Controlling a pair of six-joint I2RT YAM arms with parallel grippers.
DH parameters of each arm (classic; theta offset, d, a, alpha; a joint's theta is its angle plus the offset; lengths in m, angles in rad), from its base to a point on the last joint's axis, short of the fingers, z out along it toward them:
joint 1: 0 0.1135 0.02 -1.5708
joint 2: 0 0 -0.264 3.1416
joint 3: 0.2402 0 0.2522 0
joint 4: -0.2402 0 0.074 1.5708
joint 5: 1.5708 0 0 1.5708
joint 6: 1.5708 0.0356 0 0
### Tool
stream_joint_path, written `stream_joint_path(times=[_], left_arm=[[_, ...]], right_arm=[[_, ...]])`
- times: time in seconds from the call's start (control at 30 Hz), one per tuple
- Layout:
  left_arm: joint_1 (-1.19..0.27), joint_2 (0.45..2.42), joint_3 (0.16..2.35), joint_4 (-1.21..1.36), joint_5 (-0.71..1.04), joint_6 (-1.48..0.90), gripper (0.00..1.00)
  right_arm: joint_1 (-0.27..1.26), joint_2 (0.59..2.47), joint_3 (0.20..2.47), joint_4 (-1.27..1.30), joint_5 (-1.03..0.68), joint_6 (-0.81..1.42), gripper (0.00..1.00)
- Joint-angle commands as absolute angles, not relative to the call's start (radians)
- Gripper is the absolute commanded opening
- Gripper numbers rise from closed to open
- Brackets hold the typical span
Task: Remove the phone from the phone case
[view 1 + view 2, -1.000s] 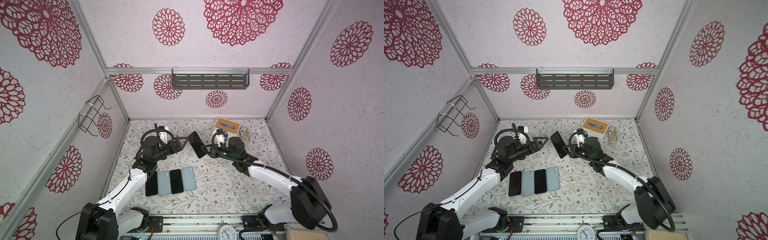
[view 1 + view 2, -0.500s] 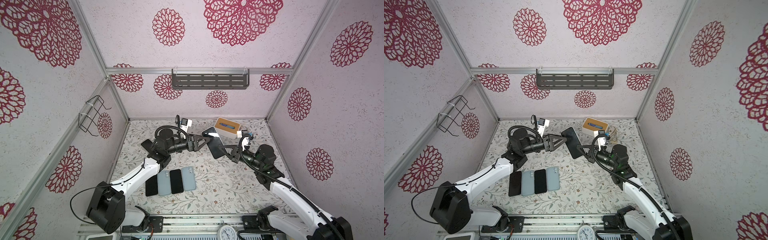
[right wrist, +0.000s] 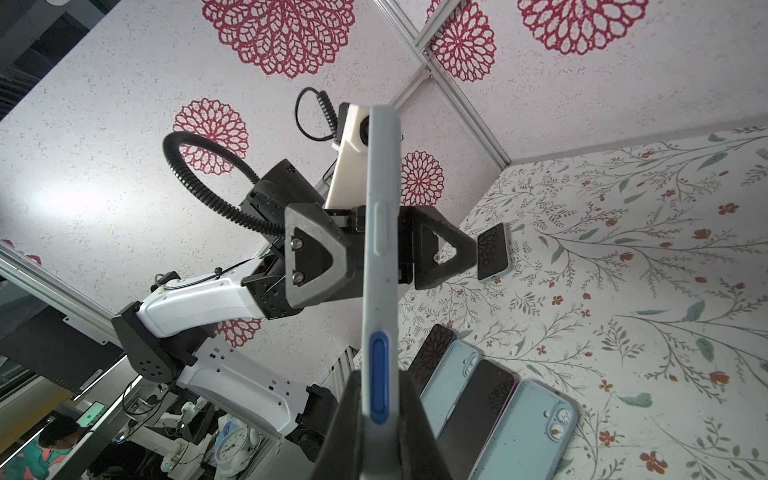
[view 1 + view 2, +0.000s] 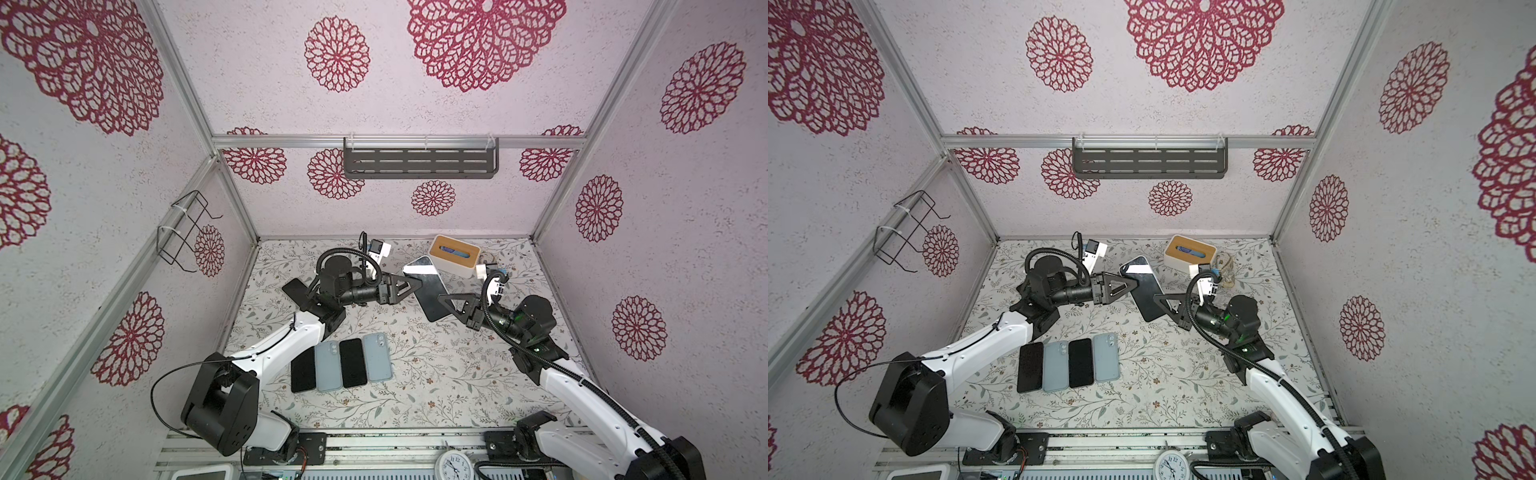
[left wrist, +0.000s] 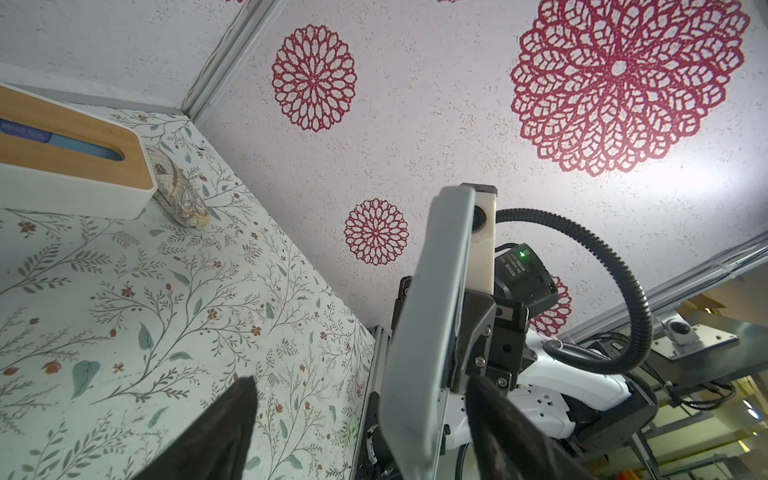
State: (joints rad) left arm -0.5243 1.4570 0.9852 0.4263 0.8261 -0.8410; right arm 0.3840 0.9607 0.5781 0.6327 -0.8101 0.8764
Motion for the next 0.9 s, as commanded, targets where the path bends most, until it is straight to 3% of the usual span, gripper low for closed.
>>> stream_joint_path(times=[0.0, 0.4, 0.57, 0.7, 0.73, 0.8, 0.87], left_arm=[[-0.532, 1.467, 1.009, 0.469, 0.867, -0.843, 0.74], [-0.538, 1.480, 1.011, 0.529, 0.903, -0.897, 0.21], [-0.542, 1.463, 1.001, 0.540, 0.896, -0.919, 0.09], [-0.542, 1.391, 0.977, 0.532, 0.789, -0.929, 0.00], [-0.541, 1.362, 0.969, 0.526, 0.733, -0.932, 0.00], [-0.542, 1.307, 0.944, 0.529, 0.604, -0.962, 0.00], [-0.551, 1.268, 0.903, 0.615, 0.489, -1.017, 0.00]], right_arm=[[0.383, 0.945, 0.596, 0.776, -0.837, 0.907, 0.00], [0.383, 0.960, 0.583, 0.776, -0.847, 0.883, 0.00], [0.384, 0.950, 0.575, 0.764, -0.844, 0.862, 0.00], [0.386, 0.914, 0.549, 0.800, -0.813, 0.883, 0.56], [0.389, 0.898, 0.537, 0.804, -0.789, 0.891, 0.65], [0.399, 0.865, 0.509, 0.815, -0.738, 0.898, 0.74], [0.415, 0.838, 0.480, 0.845, -0.694, 0.915, 0.76]])
